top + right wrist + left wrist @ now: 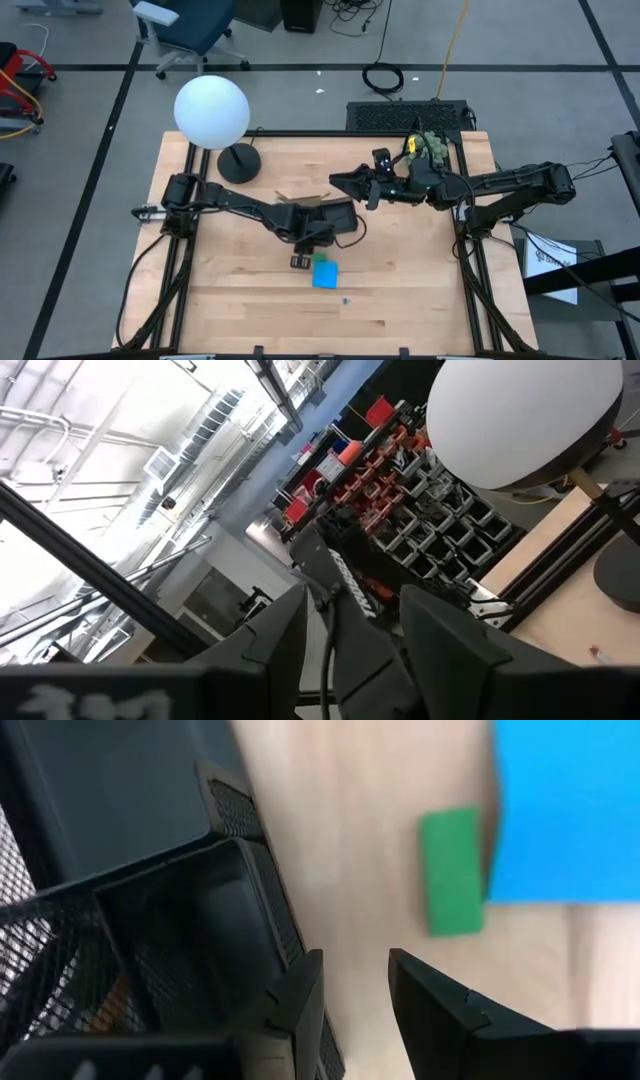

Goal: Pick and place office supplies into organizer
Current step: Put the green eraser into the black desk organizer

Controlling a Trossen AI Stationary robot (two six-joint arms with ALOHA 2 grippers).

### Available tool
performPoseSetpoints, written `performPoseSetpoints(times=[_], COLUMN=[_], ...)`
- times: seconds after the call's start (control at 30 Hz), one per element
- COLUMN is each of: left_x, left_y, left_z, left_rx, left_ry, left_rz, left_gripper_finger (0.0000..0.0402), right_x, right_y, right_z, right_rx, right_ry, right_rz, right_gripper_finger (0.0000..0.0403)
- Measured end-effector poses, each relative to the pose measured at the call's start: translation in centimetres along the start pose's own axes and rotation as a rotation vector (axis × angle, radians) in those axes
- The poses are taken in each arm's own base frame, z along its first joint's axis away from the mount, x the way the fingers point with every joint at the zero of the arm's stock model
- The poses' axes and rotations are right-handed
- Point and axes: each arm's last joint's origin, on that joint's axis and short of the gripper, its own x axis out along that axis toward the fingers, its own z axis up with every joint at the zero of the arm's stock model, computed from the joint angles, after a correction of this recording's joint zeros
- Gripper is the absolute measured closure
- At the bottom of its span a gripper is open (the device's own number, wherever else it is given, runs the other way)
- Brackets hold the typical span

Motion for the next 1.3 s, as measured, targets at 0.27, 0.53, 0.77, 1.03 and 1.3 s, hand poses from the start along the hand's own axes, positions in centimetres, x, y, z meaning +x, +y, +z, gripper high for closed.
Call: performPoseSetpoints(times=[0.27, 0.53, 0.77, 1.03, 1.3], left_x=[0.0, -3.6, -5.6, -4.9, -2.1], left_y=[1.3, -0.5, -2.0, -3.2, -3.4], left_z=[-0.4, 1.5, 3.0, 3.1, 3.1], left_rx=[-0.023, 0.015, 0.043, 0.077, 0.079], left_ry=[0.033, -0.069, -0.16, -0.157, -0.086], left_rz=[-0.014, -0.015, 0.001, -0.015, -0.031], left_gripper_finger=[0.0277, 0.0277, 0.0277, 0.0277, 0.0277], right_x=[0.0, 0.0, 0.0, 0.0, 0.0], right_y=[0.0, 0.0, -0.1, -0.1, -0.1], right_z=[0.0, 0.0, 0.0, 0.0, 0.0], right_rx=[0.0, 0.0, 0.0, 0.023, 0.033], right_ry=[0.0, 0.001, 0.004, 0.004, 0.005], right_rz=[0.0, -0.003, -0.007, -0.006, -0.006], right_gripper_finger=[0.0252, 0.0252, 0.0252, 0.0252, 0.0252])
